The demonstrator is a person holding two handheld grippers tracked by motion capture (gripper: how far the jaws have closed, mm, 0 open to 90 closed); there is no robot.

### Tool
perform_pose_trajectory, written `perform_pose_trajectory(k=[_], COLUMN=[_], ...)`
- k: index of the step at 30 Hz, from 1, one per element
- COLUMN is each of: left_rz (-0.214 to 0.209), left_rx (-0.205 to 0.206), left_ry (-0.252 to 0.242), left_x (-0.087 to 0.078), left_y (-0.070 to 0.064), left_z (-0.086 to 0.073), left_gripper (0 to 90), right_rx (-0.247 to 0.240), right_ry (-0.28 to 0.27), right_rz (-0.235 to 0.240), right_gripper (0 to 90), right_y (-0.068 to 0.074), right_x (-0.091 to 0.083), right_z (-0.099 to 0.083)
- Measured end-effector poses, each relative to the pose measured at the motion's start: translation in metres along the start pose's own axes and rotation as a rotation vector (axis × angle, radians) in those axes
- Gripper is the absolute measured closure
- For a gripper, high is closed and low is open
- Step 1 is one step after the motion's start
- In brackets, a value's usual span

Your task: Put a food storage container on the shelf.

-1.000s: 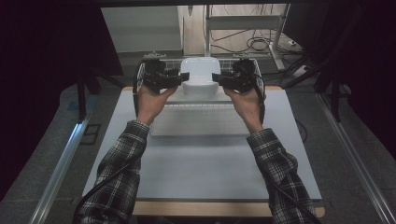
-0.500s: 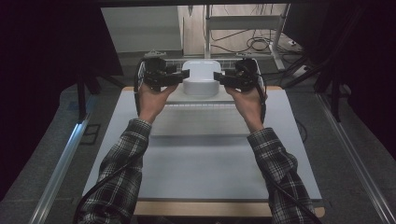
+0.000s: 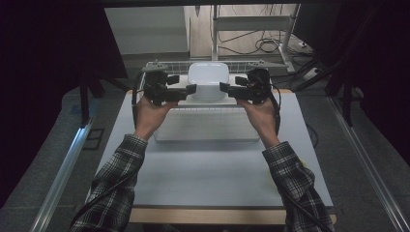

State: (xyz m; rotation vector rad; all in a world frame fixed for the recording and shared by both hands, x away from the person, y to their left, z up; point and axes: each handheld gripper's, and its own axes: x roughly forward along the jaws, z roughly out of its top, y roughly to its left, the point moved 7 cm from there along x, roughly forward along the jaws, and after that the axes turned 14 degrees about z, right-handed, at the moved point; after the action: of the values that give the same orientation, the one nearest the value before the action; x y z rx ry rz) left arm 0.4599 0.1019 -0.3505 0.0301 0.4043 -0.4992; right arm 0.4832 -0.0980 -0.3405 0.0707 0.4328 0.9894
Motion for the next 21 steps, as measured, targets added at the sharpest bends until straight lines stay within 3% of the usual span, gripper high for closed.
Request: perform_pose_trajectory(k=[13, 21], left_rz=[-0.052, -0.051], left_rx=[0.052, 0.078], left_ry=[0.008, 0.003], left_x=[-0.016, -0.025], left_y=[-0.021, -0.028], left_z=[-0.034, -0.058], left_gripper=[10.3, 7.2], right_rx=[-0.042, -0.059], right_ry=[0.019, 0.058], right_rz=[0.029, 0.056], right_gripper=[22.0, 16.6], right_y=[0.013, 0.021], right_x=[-0.010, -0.013], right_z=[-0.022, -0.043])
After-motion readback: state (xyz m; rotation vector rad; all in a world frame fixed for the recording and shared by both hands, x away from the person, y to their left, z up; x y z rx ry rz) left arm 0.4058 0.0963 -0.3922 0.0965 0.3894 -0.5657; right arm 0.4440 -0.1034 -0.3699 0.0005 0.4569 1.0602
